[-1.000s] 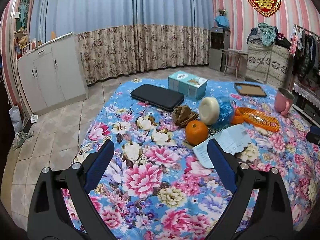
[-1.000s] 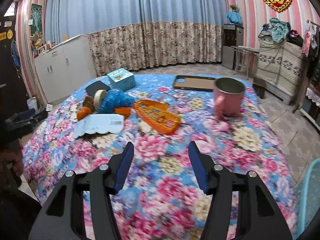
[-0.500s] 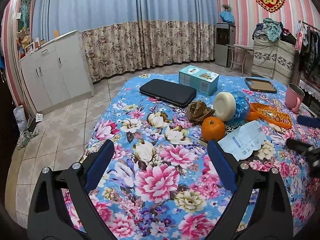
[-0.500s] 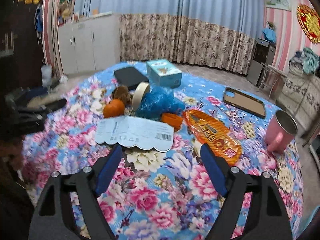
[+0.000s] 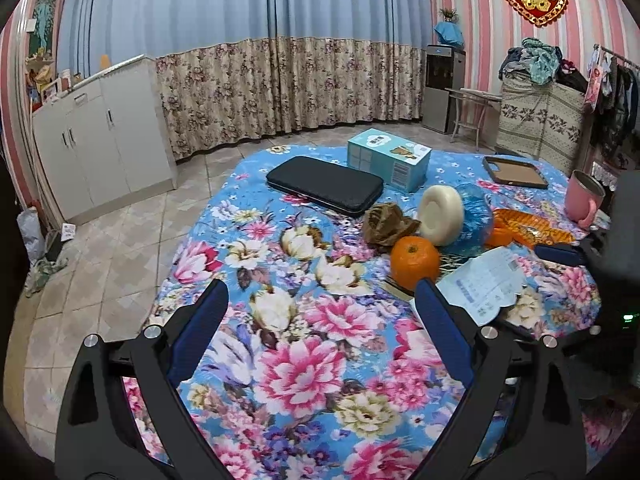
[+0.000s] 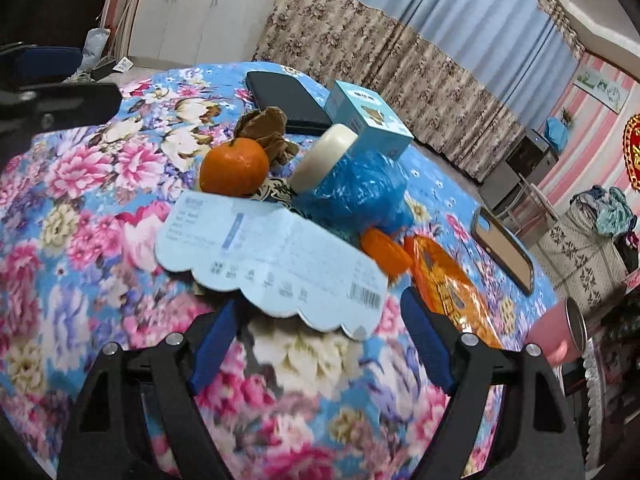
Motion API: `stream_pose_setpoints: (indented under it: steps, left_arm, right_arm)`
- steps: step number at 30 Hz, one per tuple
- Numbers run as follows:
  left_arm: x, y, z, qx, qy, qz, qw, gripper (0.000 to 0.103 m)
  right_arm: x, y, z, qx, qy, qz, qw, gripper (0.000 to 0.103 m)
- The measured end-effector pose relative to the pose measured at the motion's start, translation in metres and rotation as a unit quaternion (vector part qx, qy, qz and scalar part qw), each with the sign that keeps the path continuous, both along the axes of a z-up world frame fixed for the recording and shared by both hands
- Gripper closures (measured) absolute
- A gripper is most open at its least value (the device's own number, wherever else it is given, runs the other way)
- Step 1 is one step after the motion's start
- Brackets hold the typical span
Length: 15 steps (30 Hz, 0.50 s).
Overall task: Collect trash
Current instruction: 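Grasp the white receipt with the right tool while the left tool grasps the mandarin orange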
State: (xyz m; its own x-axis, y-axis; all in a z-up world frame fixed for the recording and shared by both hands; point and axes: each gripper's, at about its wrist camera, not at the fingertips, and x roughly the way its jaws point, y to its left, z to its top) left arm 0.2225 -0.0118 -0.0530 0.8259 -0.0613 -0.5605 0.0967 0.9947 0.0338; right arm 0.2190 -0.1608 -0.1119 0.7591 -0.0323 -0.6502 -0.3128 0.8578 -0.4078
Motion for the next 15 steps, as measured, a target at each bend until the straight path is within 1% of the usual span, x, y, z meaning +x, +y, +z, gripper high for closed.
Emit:
stream_pose_setpoints:
  steps: [1,2,3,5,6,7,9,10,11,15]
  left_arm:
    - [-0.001,-0.001,0.000,-0.001,0.000,-0.002,1.0000,0.012]
    - [-0.001,-0.002,0.000,0.000,-0.001,-0.003,1.0000,0.012]
    - [-0.001,-0.003,0.000,0.000,-0.001,-0.003,1.0000,0.012]
    - [-0.001,-0.002,0.001,-0.003,-0.001,-0.002,1.0000,0.011]
    - [-0.001,-0.003,0.000,-0.004,-0.001,-0.001,1.0000,0.011]
    - [-0.001,-0.003,0.000,-0.005,-0.001,0.000,1.0000,0.011]
    - [-0.002,-0.004,0.000,-0.007,-0.002,-0.001,1.0000,0.011]
    - [-0.003,-0.004,0.000,-0.005,-0.003,-0.001,1.0000,0.011]
    - [-0.003,-0.004,0.000,-0.004,-0.003,-0.001,1.0000,0.011]
    - [-0.005,-0.008,0.000,-0.005,-0.005,-0.005,1.0000,0.011]
  right_arm:
    - [0.002,0.001,0.000,0.003,0.000,0.001,1.000,0.036]
    - [0.003,0.001,-0.001,0.006,0.003,0.004,1.000,0.062]
    - [0.005,0.000,-0.002,0.008,0.009,0.005,1.000,0.073]
    - [0.003,-0.001,0.000,0.013,0.000,0.001,1.000,0.078]
    - [0.000,-0.004,0.005,0.022,-0.007,0.003,1.000,0.086]
    - [-0.003,-0.006,0.008,0.029,-0.014,0.003,0.999,0.090]
    - [-0.007,-0.014,0.017,0.050,-0.025,0.000,0.998,0.094]
    - [-0.012,-0.017,0.022,0.060,-0.032,0.000,0.998,0.098]
    - [-0.015,-0.020,0.025,0.065,-0.036,0.000,0.997,0.100]
    - [-0.033,-0.035,0.039,0.090,-0.053,-0.002,0.994,0.102]
